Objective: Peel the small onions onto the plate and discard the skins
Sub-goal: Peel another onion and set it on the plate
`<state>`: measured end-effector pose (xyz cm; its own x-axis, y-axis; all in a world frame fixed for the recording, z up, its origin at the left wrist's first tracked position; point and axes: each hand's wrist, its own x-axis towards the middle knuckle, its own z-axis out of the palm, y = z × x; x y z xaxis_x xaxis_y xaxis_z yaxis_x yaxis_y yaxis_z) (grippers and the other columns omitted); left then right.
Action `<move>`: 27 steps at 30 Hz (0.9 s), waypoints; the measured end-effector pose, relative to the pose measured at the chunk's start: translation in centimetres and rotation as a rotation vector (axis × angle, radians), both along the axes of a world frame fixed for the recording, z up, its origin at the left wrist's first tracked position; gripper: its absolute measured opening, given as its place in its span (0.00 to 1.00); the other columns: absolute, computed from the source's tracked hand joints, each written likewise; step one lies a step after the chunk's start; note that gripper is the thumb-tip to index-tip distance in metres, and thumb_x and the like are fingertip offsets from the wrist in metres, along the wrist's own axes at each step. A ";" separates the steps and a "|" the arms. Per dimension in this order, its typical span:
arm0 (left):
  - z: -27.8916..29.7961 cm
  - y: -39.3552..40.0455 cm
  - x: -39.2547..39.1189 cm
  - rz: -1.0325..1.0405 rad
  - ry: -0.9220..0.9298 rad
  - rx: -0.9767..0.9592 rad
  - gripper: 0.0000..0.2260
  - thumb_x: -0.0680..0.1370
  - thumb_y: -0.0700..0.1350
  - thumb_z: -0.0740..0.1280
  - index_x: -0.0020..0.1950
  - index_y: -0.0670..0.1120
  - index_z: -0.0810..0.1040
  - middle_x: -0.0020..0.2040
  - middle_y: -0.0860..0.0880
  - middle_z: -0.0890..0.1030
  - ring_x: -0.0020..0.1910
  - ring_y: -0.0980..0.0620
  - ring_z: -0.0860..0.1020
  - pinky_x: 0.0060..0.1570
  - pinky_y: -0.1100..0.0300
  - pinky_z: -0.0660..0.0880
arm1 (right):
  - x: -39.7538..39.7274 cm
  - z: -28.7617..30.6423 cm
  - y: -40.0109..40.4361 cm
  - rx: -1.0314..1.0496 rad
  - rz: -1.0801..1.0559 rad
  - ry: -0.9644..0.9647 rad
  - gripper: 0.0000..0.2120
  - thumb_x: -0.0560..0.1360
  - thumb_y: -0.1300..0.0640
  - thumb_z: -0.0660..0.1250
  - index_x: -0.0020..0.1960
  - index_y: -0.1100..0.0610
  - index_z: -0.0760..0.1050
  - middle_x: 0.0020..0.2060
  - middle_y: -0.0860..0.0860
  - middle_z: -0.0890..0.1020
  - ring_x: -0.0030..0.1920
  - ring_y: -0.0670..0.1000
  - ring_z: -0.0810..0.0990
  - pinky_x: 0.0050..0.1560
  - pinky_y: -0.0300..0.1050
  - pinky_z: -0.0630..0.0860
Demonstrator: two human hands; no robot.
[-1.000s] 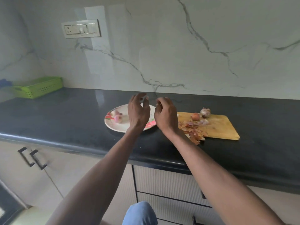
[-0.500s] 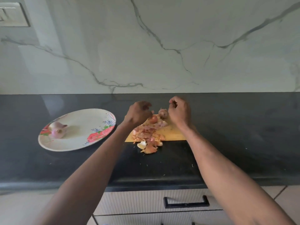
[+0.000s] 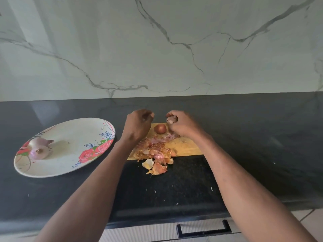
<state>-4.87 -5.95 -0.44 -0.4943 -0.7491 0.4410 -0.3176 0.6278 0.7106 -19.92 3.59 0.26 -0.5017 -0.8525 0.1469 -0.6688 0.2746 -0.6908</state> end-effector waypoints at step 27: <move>1.5 -0.5 1.9 -0.557 0.671 1.025 0.14 0.77 0.28 0.64 0.59 0.39 0.79 0.54 0.41 0.84 0.51 0.44 0.84 0.57 0.50 0.81 | 1.9 0.4 0.5 -0.555 0.192 -0.522 0.11 0.71 0.65 0.76 0.50 0.52 0.84 0.47 0.51 0.87 0.51 0.48 0.84 0.58 0.43 0.79</move>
<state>-2.99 -6.49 1.03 -0.7502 -0.6561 0.0819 0.3954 -0.3459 0.8509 -18.00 4.10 0.68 -0.4745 -0.8020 0.3628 -0.2208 -0.2905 -0.9311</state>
